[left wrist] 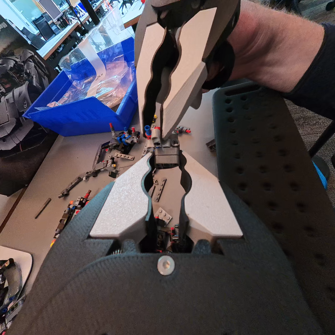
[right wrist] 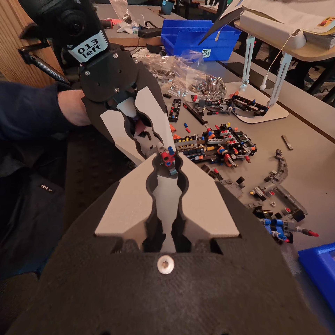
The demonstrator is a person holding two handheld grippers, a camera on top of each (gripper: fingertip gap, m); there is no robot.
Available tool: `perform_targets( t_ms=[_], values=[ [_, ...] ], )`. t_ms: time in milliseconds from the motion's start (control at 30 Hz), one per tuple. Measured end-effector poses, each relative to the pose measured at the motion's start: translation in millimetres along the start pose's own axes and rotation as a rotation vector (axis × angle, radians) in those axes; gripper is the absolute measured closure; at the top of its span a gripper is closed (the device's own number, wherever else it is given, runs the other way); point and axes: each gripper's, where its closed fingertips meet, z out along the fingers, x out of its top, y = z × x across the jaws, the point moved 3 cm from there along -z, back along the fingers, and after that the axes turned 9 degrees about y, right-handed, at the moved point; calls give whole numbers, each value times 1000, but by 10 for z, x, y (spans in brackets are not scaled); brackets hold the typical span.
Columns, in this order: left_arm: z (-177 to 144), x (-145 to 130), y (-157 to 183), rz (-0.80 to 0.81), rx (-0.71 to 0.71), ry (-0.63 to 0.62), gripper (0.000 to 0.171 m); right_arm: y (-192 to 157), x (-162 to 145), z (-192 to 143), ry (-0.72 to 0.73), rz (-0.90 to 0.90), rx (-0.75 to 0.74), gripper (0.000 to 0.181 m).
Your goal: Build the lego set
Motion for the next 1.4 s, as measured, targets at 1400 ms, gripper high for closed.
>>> perform_targets(
  t_ms=[1400],
  values=[
    [-95,27,-9,-59,-32,33,148,-62,133,-25,119,25,55,167]
  ],
)
